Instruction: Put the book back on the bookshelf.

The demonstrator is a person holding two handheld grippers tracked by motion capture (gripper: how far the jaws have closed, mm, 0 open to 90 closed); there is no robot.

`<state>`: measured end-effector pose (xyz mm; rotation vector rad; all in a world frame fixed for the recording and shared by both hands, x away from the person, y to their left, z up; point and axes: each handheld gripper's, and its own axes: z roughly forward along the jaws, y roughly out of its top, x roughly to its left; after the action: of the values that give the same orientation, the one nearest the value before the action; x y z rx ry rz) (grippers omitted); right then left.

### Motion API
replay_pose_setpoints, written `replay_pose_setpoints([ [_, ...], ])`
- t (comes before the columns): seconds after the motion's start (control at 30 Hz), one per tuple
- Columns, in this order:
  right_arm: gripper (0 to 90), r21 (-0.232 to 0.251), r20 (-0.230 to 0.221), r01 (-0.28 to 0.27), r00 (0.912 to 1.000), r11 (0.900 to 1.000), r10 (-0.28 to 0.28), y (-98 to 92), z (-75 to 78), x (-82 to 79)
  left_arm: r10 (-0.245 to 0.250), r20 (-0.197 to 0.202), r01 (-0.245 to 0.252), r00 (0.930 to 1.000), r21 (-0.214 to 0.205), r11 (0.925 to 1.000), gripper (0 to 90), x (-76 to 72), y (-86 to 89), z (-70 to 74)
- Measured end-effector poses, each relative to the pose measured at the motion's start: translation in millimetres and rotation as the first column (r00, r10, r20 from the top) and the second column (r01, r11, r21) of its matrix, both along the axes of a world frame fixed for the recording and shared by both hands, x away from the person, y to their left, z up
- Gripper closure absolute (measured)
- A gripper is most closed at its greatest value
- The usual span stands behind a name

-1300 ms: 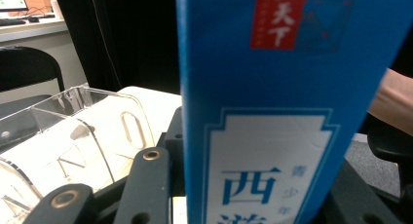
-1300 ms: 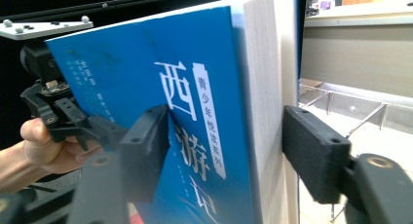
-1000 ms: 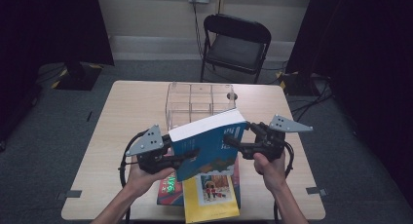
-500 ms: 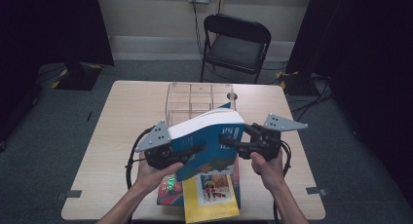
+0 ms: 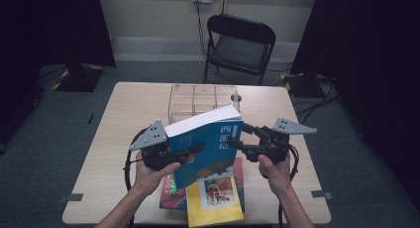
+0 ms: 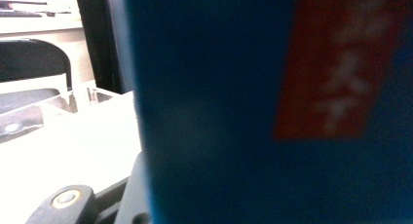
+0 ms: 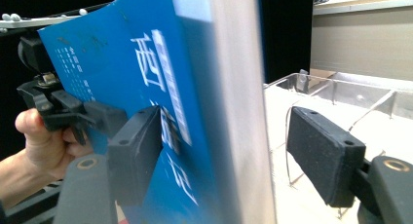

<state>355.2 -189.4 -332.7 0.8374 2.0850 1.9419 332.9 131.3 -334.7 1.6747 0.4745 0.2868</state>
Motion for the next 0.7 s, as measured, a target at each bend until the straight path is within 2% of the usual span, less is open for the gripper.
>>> replay_pose_setpoints([
  [0.13,29.1,-0.001,-0.011,0.004,0.9999,1.0000,-0.004,-5.6,-4.3,-2.0,0.035,0.003,-0.035,0.9994,-0.002,0.9994,61.5,0.9,12.5,2.3],
  [0.3,29.1,-0.017,-0.024,0.019,0.9995,0.9997,-0.019,-9.6,-9.6,-3.5,0.092,-0.022,-0.092,0.9955,-0.025,0.9954,61.6,2.2,36.6,1.6],
  [0.47,28.7,-0.049,-0.046,0.043,0.9979,0.9979,-0.045,-13.9,-21.4,-3.4,0.117,-0.026,-0.117,0.9928,-0.026,0.9927,61.6,1.3,54.5,2.3],
  [0.57,28.6,-0.055,-0.063,0.052,0.9965,0.9971,-0.056,-17.0,-27.3,-3.4,0.139,-0.023,-0.140,0.9900,-0.019,0.9900,61.6,-0.1,65.9,3.8],
  [0.7,28.5,-0.063,-0.083,0.069,0.9938,0.9956,-0.074,-23.1,-36.1,-4.3,0.184,-0.017,-0.184,0.9828,-0.019,0.9827,61.7,-2.1,83.2,5.2],
])
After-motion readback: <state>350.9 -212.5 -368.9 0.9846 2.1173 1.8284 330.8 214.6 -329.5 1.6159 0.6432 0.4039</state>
